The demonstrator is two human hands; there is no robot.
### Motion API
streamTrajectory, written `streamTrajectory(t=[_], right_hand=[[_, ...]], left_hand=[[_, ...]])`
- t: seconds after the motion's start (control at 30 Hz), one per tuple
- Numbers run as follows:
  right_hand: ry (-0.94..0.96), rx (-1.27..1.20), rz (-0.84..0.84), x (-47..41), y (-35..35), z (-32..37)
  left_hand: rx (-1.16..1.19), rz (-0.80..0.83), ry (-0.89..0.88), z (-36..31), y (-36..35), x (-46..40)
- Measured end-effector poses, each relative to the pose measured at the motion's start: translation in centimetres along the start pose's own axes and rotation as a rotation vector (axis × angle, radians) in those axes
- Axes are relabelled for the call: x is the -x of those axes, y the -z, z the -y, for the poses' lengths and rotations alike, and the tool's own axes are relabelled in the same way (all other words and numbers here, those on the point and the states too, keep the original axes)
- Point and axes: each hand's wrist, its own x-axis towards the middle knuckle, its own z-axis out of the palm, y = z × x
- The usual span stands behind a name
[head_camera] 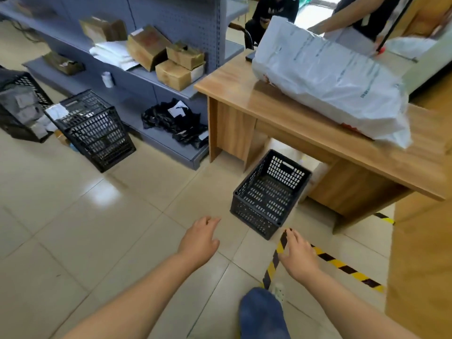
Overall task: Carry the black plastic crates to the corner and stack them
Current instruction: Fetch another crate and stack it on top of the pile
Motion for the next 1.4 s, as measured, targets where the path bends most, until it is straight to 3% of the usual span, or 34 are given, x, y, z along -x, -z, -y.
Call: streamTrajectory(t=[0.17, 0.4, 0.7, 1.13, 1.4], right_hand=[[0.075, 0.084, 0.104, -8.1, 2.8, -4.5], [0.221, 0.215, 0.237, -20.7, 5.7, -10.7], [0.231, 0.329, 0.342, -34.8, -1.7, -14.6], [0.034, 0.069, 0.310, -45.9, -15.2, -19.0], [0.055, -0.186, 0.166, -49.7, -16.9, -19.3]], left_hand=[[-0.020, 0.020, 0.104, -4.3, -3.4, -6.5], [-0.031, 0.179, 0.189, -9.4, -9.5, -16.4], [0.000, 0.272, 0.247, -8.7, -18.3, -29.5], [-0.073, 0.392, 0.303, -4.5, -34.8, -44.1], [-0.415, 0.508, 0.045, -2.1, -38.9, -48.5]])
